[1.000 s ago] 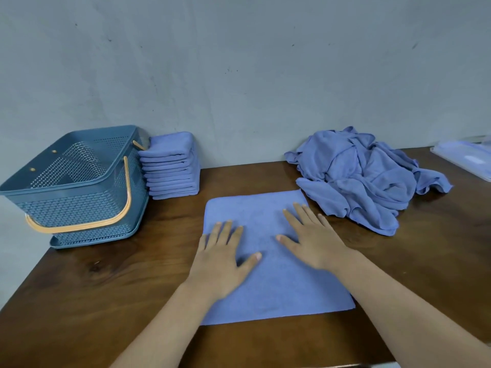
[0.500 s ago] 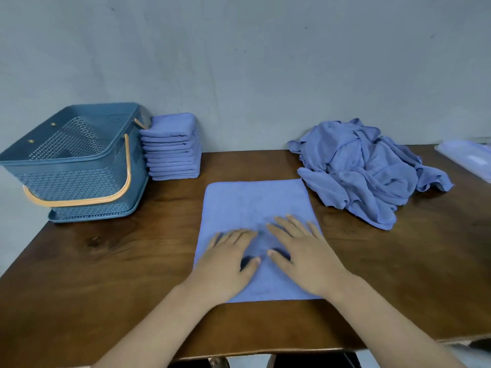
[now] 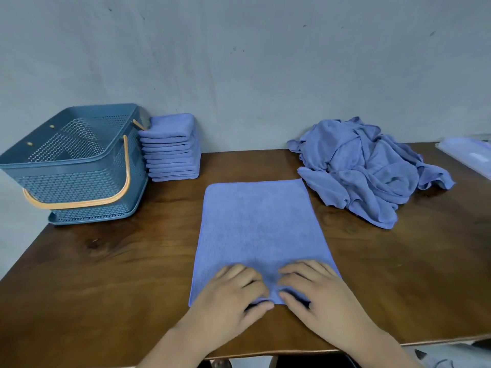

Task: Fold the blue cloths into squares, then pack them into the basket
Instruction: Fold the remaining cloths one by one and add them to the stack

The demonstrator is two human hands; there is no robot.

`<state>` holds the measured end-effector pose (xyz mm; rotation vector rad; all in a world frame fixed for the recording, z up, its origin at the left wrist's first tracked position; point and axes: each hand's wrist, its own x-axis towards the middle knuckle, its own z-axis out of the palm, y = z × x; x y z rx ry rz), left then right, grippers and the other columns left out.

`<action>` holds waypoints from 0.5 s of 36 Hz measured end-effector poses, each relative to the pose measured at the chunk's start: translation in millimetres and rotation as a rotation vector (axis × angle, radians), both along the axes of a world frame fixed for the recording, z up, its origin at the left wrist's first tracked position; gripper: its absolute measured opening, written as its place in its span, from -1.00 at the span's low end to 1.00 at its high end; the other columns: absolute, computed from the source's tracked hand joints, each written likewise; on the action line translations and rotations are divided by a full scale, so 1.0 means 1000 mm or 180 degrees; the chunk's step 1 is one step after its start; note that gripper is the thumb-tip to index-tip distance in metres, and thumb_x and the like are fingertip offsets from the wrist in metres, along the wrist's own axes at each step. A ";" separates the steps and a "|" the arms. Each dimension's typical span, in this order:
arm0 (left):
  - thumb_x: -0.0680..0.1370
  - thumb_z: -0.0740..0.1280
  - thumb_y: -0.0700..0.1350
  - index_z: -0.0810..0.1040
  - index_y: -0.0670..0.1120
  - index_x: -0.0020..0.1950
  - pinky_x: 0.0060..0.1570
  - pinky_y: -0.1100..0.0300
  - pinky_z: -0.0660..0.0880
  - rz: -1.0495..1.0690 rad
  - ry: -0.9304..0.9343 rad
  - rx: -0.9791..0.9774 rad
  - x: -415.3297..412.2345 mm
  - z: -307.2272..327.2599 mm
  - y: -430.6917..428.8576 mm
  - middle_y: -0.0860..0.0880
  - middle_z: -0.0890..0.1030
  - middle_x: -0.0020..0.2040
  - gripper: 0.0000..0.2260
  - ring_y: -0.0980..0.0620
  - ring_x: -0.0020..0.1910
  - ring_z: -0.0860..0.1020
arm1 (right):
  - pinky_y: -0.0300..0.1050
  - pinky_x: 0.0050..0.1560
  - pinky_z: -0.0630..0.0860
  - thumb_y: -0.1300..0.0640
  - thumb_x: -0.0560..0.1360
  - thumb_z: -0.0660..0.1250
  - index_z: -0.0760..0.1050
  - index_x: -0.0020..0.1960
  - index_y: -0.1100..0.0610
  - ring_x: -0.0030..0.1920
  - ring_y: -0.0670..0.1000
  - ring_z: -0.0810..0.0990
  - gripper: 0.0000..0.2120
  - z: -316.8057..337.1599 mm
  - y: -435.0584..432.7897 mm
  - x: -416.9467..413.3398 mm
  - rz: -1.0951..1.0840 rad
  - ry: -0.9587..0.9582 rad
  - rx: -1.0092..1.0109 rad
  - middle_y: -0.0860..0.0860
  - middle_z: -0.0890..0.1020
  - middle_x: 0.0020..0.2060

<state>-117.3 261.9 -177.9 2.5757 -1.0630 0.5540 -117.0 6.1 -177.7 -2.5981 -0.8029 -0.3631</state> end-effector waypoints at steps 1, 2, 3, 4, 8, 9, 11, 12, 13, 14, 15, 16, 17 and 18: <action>0.69 0.32 0.20 0.58 0.12 -0.02 0.02 0.18 0.46 0.0014 0.0010 -0.0019 0.000 -0.001 0.000 0.18 0.52 -0.03 -0.79 0.09 -0.02 0.51 | -0.11 0.23 0.49 -0.14 0.67 0.32 0.60 0.13 -0.19 0.29 -0.19 0.52 -0.89 -0.001 -0.001 0.000 0.0031 -0.0054 -0.0004 -0.32 0.54 0.23; 0.70 0.31 0.19 0.58 0.13 -0.02 0.01 0.18 0.46 0.0021 -0.0014 0.0002 0.001 -0.001 0.000 0.18 0.52 -0.03 -0.80 0.10 -0.02 0.51 | -0.12 0.21 0.50 -0.13 0.67 0.32 0.61 0.09 -0.19 0.27 -0.19 0.52 -0.90 0.000 -0.001 0.000 0.0047 -0.0081 -0.0004 -0.32 0.55 0.21; 0.71 0.30 0.18 0.59 0.13 -0.02 0.00 0.17 0.47 0.0026 -0.0039 0.0030 0.002 -0.002 0.001 0.19 0.53 -0.03 -0.80 0.10 -0.03 0.51 | -0.13 0.20 0.50 -0.14 0.67 0.31 0.61 0.08 -0.19 0.27 -0.20 0.52 -0.89 0.000 -0.001 0.001 0.0051 -0.0081 0.0004 -0.32 0.55 0.20; 0.71 0.30 0.18 0.59 0.13 -0.02 -0.01 0.17 0.48 0.0032 -0.0027 0.0022 0.003 -0.003 0.001 0.19 0.53 -0.03 -0.79 0.09 -0.04 0.52 | -0.15 0.21 0.49 -0.16 0.67 0.30 0.62 0.08 -0.19 0.26 -0.21 0.52 -0.87 0.001 -0.001 0.001 0.0048 -0.0065 0.0022 -0.32 0.56 0.20; 0.72 0.29 0.17 0.60 0.12 0.01 0.01 0.15 0.51 0.0117 0.0319 -0.0193 0.003 -0.005 0.003 0.20 0.54 -0.02 -0.79 0.10 -0.03 0.53 | -0.23 0.22 0.45 -0.30 0.60 0.35 0.64 0.11 -0.20 0.26 -0.22 0.52 -0.76 0.001 0.000 -0.002 0.0031 -0.0033 0.0016 -0.33 0.56 0.21; 0.73 0.28 0.17 0.60 0.12 0.02 0.02 0.15 0.51 0.0141 0.0387 -0.0214 0.003 -0.005 0.003 0.21 0.54 -0.01 -0.80 0.11 -0.03 0.53 | -0.23 0.22 0.46 -0.30 0.59 0.36 0.64 0.11 -0.20 0.26 -0.22 0.52 -0.76 0.000 0.000 -0.003 0.0031 -0.0043 0.0001 -0.33 0.56 0.20; 0.74 0.26 0.17 0.58 0.12 0.04 0.03 0.16 0.50 0.0173 0.0471 -0.0219 0.001 -0.003 0.004 0.22 0.53 0.01 -0.80 0.13 -0.01 0.52 | -0.19 0.18 0.51 -0.24 0.60 0.38 0.64 0.11 -0.19 0.24 -0.21 0.53 -0.81 -0.001 0.000 -0.002 0.0024 -0.0074 -0.0006 -0.33 0.56 0.19; 0.74 0.24 0.17 0.57 0.12 0.04 0.03 0.15 0.50 0.0182 0.0489 -0.0195 0.000 -0.001 0.004 0.22 0.53 0.01 -0.79 0.13 -0.01 0.51 | -0.18 0.16 0.53 -0.20 0.61 0.38 0.64 0.11 -0.19 0.23 -0.21 0.54 -0.84 -0.001 0.000 -0.002 0.0018 -0.0101 -0.0002 -0.32 0.57 0.18; 0.74 0.23 0.18 0.56 0.12 0.04 0.03 0.15 0.50 0.0186 0.0488 -0.0143 -0.001 0.001 0.002 0.22 0.52 0.00 -0.78 0.13 -0.01 0.50 | -0.17 0.14 0.53 -0.16 0.62 0.38 0.64 0.11 -0.18 0.22 -0.20 0.54 -0.87 -0.001 0.000 -0.002 0.0017 -0.0135 -0.0001 -0.32 0.57 0.17; 0.74 0.22 0.20 0.55 0.12 0.04 0.04 0.15 0.49 0.0187 0.0474 -0.0078 -0.002 0.002 0.000 0.22 0.51 0.00 -0.77 0.13 -0.01 0.49 | -0.17 0.13 0.53 -0.13 0.63 0.37 0.64 0.11 -0.18 0.21 -0.20 0.55 -0.89 -0.001 0.000 -0.002 0.0028 -0.0167 -0.0006 -0.31 0.57 0.17; 0.72 0.22 0.23 0.55 0.12 0.04 0.04 0.15 0.47 0.0197 0.0465 -0.0024 -0.003 0.003 -0.003 0.22 0.51 -0.01 -0.76 0.12 -0.01 0.48 | -0.17 0.14 0.53 -0.13 0.64 0.36 0.64 0.11 -0.18 0.21 -0.19 0.55 -0.89 -0.001 0.000 -0.001 0.0042 -0.0181 -0.0011 -0.31 0.58 0.16; 0.70 0.23 0.28 0.54 0.13 0.06 0.04 0.16 0.46 0.0227 0.0469 0.0011 -0.003 0.004 -0.006 0.22 0.50 0.00 -0.74 0.12 0.00 0.48 | -0.17 0.14 0.52 -0.13 0.65 0.35 0.64 0.12 -0.18 0.21 -0.19 0.55 -0.88 -0.001 0.000 -0.001 0.0050 -0.0181 -0.0009 -0.31 0.58 0.16; 0.68 0.24 0.31 0.55 0.15 0.10 0.04 0.17 0.46 0.0260 0.0461 0.0041 -0.003 0.004 -0.009 0.22 0.50 0.00 -0.72 0.12 0.00 0.48 | -0.17 0.15 0.52 -0.13 0.65 0.33 0.64 0.13 -0.18 0.21 -0.19 0.55 -0.87 0.000 0.000 -0.001 0.0053 -0.0170 -0.0003 -0.31 0.58 0.16; 0.67 0.24 0.33 0.55 0.16 0.13 0.04 0.19 0.45 0.0285 0.0425 0.0070 -0.003 0.004 -0.010 0.22 0.50 0.00 -0.72 0.12 0.01 0.49 | -0.18 0.16 0.52 -0.13 0.66 0.32 0.63 0.14 -0.18 0.22 -0.20 0.55 -0.86 0.001 0.000 0.000 0.0058 -0.0158 0.0002 -0.31 0.58 0.17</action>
